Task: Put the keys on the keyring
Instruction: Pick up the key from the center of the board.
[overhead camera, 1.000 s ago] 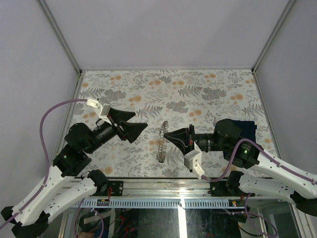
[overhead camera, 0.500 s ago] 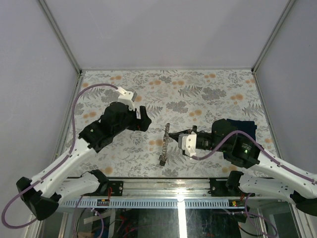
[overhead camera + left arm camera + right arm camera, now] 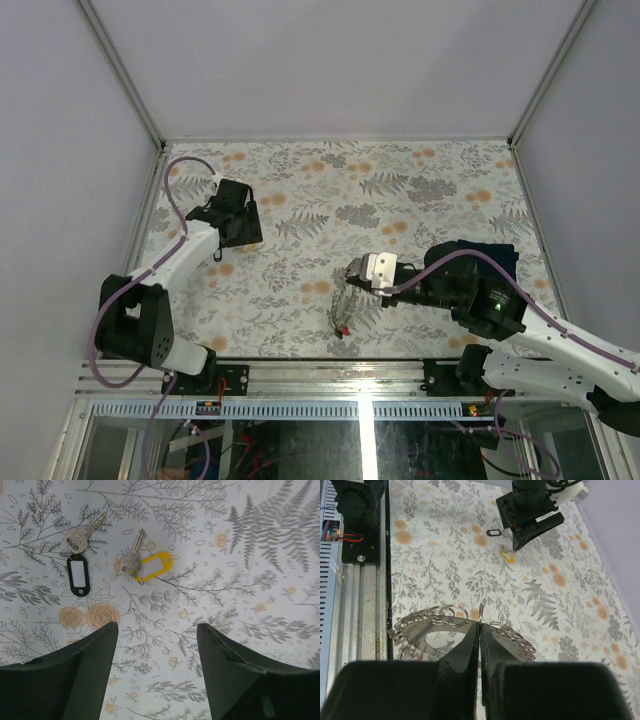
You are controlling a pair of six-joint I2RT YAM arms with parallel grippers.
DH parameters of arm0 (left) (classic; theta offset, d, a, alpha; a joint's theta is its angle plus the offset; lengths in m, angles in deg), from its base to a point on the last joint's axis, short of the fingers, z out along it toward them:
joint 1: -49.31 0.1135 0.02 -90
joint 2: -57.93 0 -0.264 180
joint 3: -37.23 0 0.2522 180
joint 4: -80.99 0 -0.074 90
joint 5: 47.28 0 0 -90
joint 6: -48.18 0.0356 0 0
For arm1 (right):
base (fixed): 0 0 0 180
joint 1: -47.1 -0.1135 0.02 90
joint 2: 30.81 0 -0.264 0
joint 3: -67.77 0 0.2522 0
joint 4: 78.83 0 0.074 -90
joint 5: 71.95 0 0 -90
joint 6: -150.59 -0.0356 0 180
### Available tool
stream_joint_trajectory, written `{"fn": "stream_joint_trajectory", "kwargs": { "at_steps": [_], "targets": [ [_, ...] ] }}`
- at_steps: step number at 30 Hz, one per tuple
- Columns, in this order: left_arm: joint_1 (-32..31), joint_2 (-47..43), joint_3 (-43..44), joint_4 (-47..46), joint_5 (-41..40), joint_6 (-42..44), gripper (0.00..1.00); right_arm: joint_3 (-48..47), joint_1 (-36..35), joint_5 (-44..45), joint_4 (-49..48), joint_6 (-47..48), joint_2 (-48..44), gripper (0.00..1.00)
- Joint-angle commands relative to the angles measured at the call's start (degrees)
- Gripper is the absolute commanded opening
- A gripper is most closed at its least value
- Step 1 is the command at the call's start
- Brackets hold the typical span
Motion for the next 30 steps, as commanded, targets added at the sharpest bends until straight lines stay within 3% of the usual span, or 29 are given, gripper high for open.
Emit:
{"fn": "stream_joint_trajectory", "kwargs": {
  "at_steps": [1,15,30],
  "targets": [
    [0.16,5.73,1.99,-1.82,-6.25,0.21,0.64,1.34,-0.33,1.13,-6.03,-3.78,-3.11,0.0],
    [0.3,19.09,4.54,-9.61,-10.13,-3.32,0.45,5.33,-0.33,-0.7,-7.78,-5.98,-6.4,0.0],
    [0.33,20.66,3.85,-9.71,-13.93,-2.42,0.32,4.62,-0.33,-1.0,-7.64,-5.07,-4.67,0.0]
  ]
}}
